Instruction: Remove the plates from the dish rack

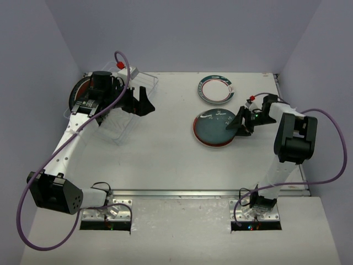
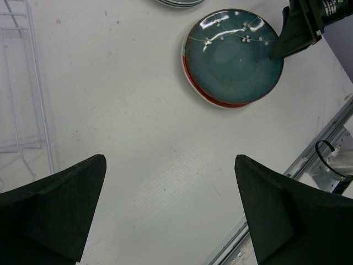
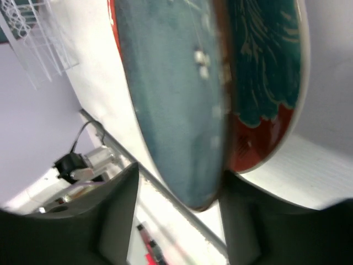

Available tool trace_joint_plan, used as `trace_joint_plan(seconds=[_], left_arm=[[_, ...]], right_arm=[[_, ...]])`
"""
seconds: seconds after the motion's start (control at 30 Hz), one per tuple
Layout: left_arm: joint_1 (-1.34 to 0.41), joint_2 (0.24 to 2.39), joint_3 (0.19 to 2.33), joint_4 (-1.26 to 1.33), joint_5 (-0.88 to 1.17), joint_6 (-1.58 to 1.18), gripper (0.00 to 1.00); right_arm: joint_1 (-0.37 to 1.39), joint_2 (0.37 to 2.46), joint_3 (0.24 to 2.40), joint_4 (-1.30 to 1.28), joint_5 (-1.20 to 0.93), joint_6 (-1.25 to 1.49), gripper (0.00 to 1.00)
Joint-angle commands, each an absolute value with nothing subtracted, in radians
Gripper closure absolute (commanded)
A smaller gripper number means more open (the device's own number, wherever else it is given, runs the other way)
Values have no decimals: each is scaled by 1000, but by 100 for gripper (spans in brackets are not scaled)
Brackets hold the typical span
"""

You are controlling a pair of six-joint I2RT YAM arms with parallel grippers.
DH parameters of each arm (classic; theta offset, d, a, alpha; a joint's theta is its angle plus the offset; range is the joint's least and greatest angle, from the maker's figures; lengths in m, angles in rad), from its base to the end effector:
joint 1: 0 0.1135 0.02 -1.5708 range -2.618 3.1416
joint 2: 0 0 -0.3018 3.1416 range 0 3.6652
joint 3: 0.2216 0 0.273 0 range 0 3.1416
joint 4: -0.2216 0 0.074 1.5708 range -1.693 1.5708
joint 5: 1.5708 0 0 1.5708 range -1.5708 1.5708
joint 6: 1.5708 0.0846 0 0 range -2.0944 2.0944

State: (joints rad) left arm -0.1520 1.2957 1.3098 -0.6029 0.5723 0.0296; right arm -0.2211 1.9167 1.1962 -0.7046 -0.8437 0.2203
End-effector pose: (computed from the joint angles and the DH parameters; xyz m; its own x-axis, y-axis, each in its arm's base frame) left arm 0.3135 -0.0944 0.3871 -0.5318 0.1066 -0.8401 0.5885 0.7599 -0.2760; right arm 0.3855 -0.0219 0.1380 -0.9333 0.3587 0.0199 0.2499 0.6086 0.7530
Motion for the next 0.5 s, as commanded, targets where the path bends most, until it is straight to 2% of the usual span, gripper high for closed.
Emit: trace_joint_plan(seconds=[0.0, 0.1, 0.47], left_arm=[[-156, 1264, 1340, -571, 588, 49, 0], [-156, 1266, 1344, -571, 589, 49, 0], [-155, 1279, 1375, -580, 574, 57, 0]], right_arm=[[-223, 1898, 1274, -758, -814, 171, 32], [-222, 1887, 1291, -779, -750, 155, 26], [-176, 1823, 1332, -789, -463, 66, 22]])
